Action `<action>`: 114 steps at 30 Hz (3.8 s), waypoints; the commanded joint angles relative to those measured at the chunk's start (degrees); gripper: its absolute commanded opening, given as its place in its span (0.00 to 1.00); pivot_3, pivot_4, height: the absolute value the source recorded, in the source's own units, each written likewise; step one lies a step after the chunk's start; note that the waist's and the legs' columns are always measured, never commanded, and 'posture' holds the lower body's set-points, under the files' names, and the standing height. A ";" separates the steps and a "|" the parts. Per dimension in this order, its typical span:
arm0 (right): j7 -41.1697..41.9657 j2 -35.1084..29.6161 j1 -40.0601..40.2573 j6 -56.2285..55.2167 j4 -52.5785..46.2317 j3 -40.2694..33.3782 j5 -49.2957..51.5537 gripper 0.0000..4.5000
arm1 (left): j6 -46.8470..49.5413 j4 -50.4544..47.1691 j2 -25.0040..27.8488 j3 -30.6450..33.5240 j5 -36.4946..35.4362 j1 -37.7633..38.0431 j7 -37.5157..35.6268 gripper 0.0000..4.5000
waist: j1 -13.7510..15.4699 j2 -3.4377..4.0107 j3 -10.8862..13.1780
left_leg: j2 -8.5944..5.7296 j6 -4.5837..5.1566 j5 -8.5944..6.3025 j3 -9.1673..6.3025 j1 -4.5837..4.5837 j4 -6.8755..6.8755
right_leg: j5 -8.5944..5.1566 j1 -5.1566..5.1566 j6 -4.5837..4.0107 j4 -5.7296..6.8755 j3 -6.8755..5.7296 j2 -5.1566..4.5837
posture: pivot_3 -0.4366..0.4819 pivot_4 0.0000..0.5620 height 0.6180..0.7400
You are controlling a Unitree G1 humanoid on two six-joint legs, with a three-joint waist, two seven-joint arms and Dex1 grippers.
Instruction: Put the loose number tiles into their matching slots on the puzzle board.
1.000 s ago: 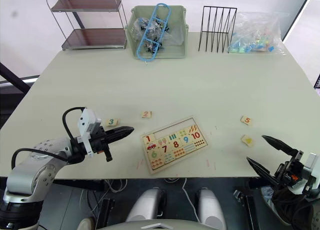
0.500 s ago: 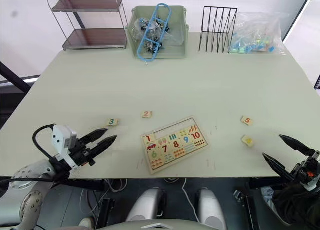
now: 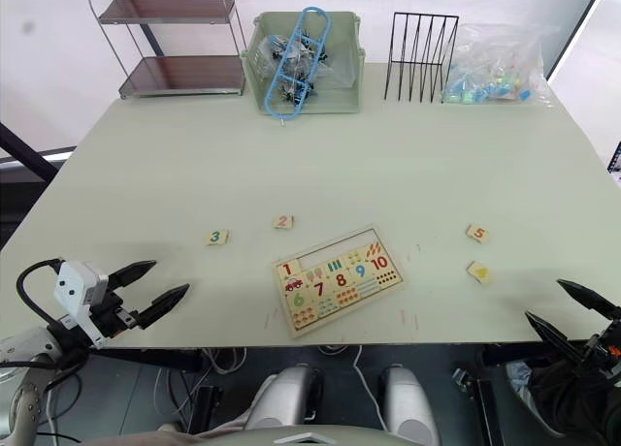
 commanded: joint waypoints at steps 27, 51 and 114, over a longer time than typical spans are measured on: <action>1.79 1.94 -2.74 -1.42 0.62 -0.33 0.18 1.00 | 0.68 -0.52 1.29 -0.20 -0.56 -2.98 -1.62 0.98 | 0.00 0.01 0.00 | 0.01 0.00 0.00 0.00 0.00 0.00 | 0.03 0.00 -0.04 0.00 0.00 0.00 | 0.48 0.27 1.00; 1.65 2.30 -3.27 -2.63 -0.37 -0.10 -0.05 1.00 | -0.03 -0.11 0.55 -0.75 -0.87 -2.93 -2.17 0.98 | 0.01 0.01 0.00 | 0.02 0.00 0.00 -0.02 0.00 0.00 | 0.03 0.00 -0.05 0.00 0.00 -0.01 | 0.48 0.27 1.00; -7.05 11.72 13.29 -1.40 -35.22 6.22 3.53 1.00 | -32.41 78.55 -6.75 -36.15 33.42 -78.12 -29.07 0.98 | -0.04 -0.12 0.10 | -0.35 0.00 0.00 -0.29 -0.18 0.07 | 0.19 0.01 0.22 0.04 -0.17 0.09 | 0.48 0.27 1.00</action>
